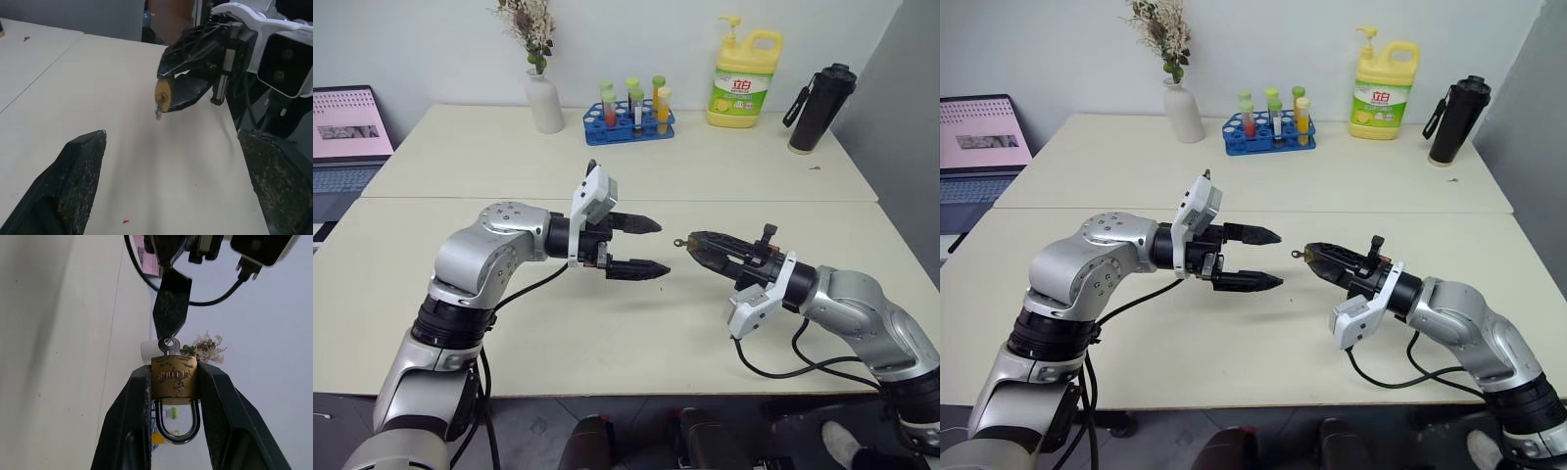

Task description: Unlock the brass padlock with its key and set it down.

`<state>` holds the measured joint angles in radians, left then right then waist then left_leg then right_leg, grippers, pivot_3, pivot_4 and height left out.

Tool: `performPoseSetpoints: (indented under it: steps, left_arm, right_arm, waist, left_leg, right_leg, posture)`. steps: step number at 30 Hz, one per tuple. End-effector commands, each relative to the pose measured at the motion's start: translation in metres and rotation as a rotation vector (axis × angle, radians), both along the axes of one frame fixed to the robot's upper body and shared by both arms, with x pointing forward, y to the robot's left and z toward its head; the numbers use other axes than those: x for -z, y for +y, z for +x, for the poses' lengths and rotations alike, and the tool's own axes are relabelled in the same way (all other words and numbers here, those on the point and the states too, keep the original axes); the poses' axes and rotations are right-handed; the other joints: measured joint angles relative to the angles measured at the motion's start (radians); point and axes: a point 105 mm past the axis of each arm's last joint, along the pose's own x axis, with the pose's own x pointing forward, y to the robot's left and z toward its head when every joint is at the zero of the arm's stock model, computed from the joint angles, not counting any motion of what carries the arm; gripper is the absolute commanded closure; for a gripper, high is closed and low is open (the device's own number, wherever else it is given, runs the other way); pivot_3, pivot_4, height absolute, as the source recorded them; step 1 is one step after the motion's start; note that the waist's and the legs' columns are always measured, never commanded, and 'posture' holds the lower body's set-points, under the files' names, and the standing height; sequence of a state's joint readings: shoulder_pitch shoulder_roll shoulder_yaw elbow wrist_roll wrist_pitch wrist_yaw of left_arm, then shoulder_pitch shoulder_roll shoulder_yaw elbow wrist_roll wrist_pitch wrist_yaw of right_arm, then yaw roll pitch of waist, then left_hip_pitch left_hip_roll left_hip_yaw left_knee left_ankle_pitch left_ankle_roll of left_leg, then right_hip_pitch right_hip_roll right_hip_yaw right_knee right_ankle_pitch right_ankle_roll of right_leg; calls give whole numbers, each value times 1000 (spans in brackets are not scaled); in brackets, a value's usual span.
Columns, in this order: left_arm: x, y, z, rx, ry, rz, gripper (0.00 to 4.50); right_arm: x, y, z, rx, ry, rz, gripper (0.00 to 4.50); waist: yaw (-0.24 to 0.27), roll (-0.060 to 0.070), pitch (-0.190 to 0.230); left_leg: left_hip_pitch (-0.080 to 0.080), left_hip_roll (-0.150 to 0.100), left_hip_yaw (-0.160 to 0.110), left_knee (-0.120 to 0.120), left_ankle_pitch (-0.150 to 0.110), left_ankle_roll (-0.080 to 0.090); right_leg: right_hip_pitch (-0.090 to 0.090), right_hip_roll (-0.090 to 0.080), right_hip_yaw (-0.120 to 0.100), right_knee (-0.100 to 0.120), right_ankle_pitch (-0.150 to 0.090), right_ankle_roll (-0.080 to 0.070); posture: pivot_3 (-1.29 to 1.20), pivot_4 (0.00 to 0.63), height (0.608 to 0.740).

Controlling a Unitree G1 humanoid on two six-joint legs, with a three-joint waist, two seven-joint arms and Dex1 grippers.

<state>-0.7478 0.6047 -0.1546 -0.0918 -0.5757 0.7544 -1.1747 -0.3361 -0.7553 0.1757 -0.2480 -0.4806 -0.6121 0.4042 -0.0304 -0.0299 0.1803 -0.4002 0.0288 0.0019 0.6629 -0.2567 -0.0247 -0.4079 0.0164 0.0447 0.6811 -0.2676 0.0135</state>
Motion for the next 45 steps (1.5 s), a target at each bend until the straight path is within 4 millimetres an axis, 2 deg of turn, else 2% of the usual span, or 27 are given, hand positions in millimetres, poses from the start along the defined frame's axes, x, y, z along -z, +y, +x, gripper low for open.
performPoseSetpoints:
  steps: [1, 12, 16, 27, 38, 45]
  left_arm:
    - [-13, -3, 0, 30, -31, -6, 0]
    - [-10, -7, 0, 60, -41, 4, 0]
    - [-9, -13, 5, 59, -58, 1, 917]
    - [-7, -19, 9, 59, -81, -9, 4500]
    - [-7, -20, 12, 44, -101, -17, 4500]
    - [-7, -23, 9, 73, -214, -17, 4500]
  right_arm:
    - [-13, -3, 0, -23, -50, 30, 3557]
    - [-12, -1, 0, -32, -39, 42, 3557]
    - [-13, 0, 1, -34, -34, 47, 3557]
    - [-13, 1, 0, -31, -6, 56, 3557]
    - [-11, 2, 0, -31, 17, 54, 3557]
    - [-9, 3, 0, -36, 31, 49, 3557]
  waist:
    - [0, 0, 0]
    - [1, 0, 0]
    - [1, 0, 0]
    - [1, 0, 0]
    - [1, 0, 0]
    - [1, 0, 0]
  left_leg:
    - [0, 0, 0, 0, 0, 0]
    - [0, 0, -1, 0, 0, 0]
    - [0, 0, -1, 0, 0, 0]
    - [0, 0, -1, 0, 0, 0]
    - [0, 0, 0, 1, 0, 0]
    - [0, 0, -1, 1, 0, 0]
  right_leg:
    - [0, 0, 0, 0, 0, 0]
    - [0, 0, 1, 1, 1, -1]
    - [0, 0, 1, 1, 1, -2]
    - [0, 0, 1, 1, 1, -2]
    - [0, 0, 1, 1, 2, -3]
    - [0, 0, 1, 1, 2, -3]
  posture:
    - [0, 150, 740]
    - [0, 150, 740]
    - [0, 150, 740]
    - [0, 150, 740]
    - [0, 150, 740]
    - [0, 150, 740]
